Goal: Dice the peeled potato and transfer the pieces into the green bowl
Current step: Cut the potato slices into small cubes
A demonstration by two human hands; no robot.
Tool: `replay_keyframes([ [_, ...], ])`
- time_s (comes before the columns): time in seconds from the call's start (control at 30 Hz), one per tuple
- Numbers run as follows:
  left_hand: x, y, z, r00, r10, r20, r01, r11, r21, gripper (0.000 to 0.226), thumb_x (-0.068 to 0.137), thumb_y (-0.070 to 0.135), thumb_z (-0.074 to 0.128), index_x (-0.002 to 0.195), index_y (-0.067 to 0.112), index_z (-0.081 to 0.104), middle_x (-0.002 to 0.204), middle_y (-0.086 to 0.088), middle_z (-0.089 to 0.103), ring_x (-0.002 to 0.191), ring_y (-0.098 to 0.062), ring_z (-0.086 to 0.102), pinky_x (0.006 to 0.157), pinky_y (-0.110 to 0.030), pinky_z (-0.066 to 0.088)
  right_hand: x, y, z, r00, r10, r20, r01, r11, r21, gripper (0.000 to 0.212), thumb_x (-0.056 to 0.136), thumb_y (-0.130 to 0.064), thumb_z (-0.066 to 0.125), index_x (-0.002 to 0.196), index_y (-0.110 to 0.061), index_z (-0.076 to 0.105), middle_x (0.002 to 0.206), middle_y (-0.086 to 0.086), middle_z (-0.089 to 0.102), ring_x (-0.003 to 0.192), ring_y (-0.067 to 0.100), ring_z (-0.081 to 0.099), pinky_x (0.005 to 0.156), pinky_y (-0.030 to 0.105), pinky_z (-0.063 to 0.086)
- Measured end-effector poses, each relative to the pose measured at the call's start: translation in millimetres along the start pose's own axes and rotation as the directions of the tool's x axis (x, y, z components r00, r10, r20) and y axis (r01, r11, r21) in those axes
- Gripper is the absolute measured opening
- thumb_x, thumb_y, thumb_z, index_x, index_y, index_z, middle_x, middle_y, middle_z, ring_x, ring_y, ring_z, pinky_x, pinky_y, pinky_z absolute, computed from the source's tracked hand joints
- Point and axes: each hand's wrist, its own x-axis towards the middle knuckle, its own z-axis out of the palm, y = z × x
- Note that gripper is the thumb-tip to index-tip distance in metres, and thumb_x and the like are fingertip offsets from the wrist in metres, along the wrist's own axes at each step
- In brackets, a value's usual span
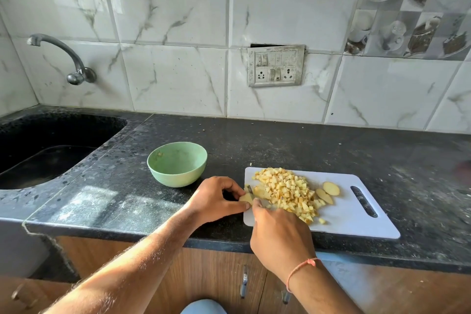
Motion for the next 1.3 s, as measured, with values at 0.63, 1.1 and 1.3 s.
replay_keyframes([
  [0.63,-1,3,2,0.999,-0.048,-0.002,0.048,0.999,-0.017,0.024,0.073,0.048,0.092,0.090,0.035,0.081,0.084,0.019,0.076,0.076,-0.008,0.070,0.074,-0.036,0.058,-43,19,-6,0.996,0.027,0.084,-0.023,0.999,-0.047,0.069,0.100,-0.013,0.035,0.164,-0.028,0.014,0.090,0.002,0.068,0.083,0.025,0.067,0.063,0.035,0.044],
  [1.1,-2,5,1,0.999,-0.050,0.002,0.050,0.998,-0.026,0.025,0.072,0.047,0.092,0.090,0.033,0.081,0.082,0.019,0.075,0.077,-0.006,0.070,0.073,-0.030,0.056,-46,37,-14,0.992,0.097,0.081,-0.084,0.986,-0.142,0.065,0.106,-0.022,0.032,0.164,-0.037,0.007,0.086,0.002,0.061,0.071,0.023,0.051,0.063,0.033,0.041],
  [1.3,-3,6,0,1.000,-0.021,0.000,0.021,1.000,-0.013,0.026,0.071,0.047,0.092,0.088,0.032,0.081,0.082,0.020,0.076,0.077,-0.004,0.071,0.073,-0.032,0.059,-41,34,-16,0.997,0.066,-0.046,-0.066,0.998,0.000,0.059,0.106,-0.032,0.032,0.162,-0.041,0.016,0.081,-0.005,0.061,0.066,0.014,0.057,0.057,0.026,0.043],
])
